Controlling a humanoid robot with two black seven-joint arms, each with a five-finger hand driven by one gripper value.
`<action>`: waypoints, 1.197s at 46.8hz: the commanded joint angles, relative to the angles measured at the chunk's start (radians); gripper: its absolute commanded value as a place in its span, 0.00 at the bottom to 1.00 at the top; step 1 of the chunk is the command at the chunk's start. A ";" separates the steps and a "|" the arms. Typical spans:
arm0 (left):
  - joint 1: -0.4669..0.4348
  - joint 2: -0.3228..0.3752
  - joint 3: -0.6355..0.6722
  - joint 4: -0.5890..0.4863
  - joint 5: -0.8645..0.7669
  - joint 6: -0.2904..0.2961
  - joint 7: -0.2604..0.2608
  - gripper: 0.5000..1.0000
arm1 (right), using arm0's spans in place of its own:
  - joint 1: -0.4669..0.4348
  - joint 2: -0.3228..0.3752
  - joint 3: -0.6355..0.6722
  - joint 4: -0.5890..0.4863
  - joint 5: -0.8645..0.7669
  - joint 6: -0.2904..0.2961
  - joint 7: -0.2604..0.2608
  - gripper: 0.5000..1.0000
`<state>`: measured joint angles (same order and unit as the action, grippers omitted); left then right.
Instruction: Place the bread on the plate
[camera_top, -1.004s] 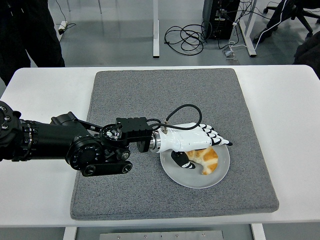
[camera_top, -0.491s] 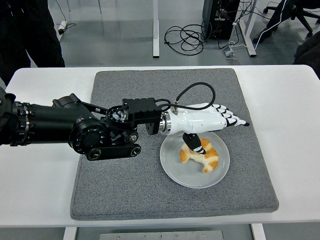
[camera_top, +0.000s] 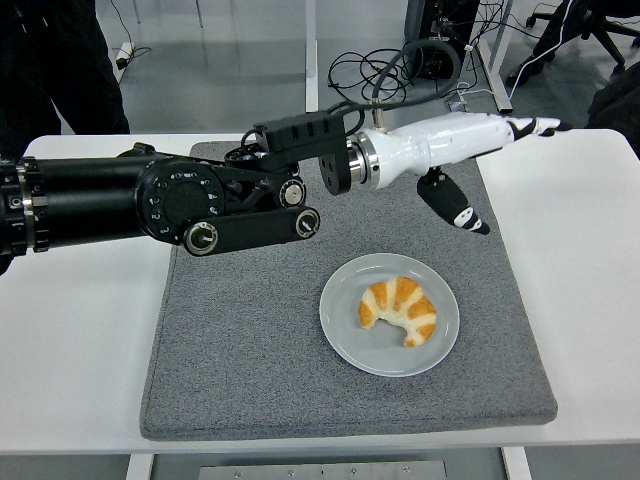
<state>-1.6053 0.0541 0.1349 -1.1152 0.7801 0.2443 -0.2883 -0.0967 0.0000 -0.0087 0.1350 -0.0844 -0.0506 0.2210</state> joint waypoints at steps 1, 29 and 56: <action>0.008 0.029 -0.075 0.008 -0.030 -0.025 0.000 0.95 | 0.000 0.000 -0.001 0.000 0.000 0.000 0.000 1.00; 0.106 0.072 -0.280 0.382 -0.479 -0.237 -0.003 0.95 | 0.000 0.000 -0.001 0.000 0.000 0.000 0.000 1.00; 0.271 -0.010 -0.557 0.710 -0.763 -0.365 -0.002 0.95 | 0.000 0.000 -0.001 0.000 0.000 0.000 0.000 1.00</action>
<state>-1.3457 0.0443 -0.3873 -0.4087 0.0644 -0.1213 -0.2923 -0.0968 0.0000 -0.0086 0.1350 -0.0844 -0.0507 0.2208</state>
